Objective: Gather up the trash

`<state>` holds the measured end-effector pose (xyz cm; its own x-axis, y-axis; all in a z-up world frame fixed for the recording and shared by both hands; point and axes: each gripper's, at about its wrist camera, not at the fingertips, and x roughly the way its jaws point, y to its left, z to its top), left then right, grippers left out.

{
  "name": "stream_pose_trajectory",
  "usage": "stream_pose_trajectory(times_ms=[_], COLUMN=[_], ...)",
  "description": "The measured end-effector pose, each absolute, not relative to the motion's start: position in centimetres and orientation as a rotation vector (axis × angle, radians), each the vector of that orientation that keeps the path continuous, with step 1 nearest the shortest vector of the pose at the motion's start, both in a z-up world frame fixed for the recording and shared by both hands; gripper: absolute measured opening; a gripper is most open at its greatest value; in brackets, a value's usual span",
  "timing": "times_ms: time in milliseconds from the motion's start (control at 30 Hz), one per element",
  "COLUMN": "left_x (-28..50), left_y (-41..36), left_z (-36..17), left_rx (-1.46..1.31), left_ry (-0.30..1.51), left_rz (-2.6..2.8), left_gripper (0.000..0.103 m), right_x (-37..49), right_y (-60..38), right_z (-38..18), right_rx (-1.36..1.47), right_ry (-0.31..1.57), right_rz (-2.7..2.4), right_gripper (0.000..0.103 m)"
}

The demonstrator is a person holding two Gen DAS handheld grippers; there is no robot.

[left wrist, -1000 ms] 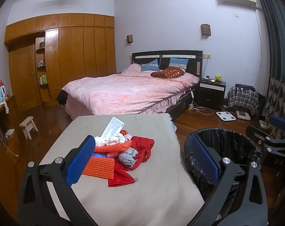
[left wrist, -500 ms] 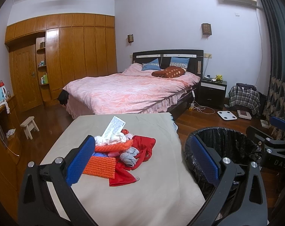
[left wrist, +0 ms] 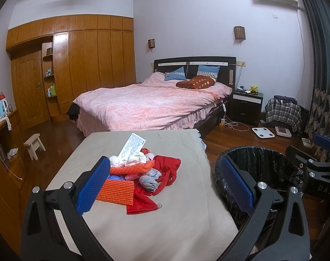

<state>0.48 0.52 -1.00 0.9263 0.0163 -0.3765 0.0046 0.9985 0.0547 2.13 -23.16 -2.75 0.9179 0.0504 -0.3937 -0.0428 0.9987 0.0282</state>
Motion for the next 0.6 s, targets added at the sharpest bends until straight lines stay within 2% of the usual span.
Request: stream_pose_trajectory(times_ms=[600], left_x=[0.57], left_y=[0.55], left_z=[-1.08], left_rx=[0.055], left_ry=[0.389], left_rz=[0.005], left_gripper=[0.098], right_x=[2.29], right_y=[-22.93], right_z=[-2.94], right_rx=[0.017], right_ry=[0.409], right_rz=[0.047], right_gripper=[0.097])
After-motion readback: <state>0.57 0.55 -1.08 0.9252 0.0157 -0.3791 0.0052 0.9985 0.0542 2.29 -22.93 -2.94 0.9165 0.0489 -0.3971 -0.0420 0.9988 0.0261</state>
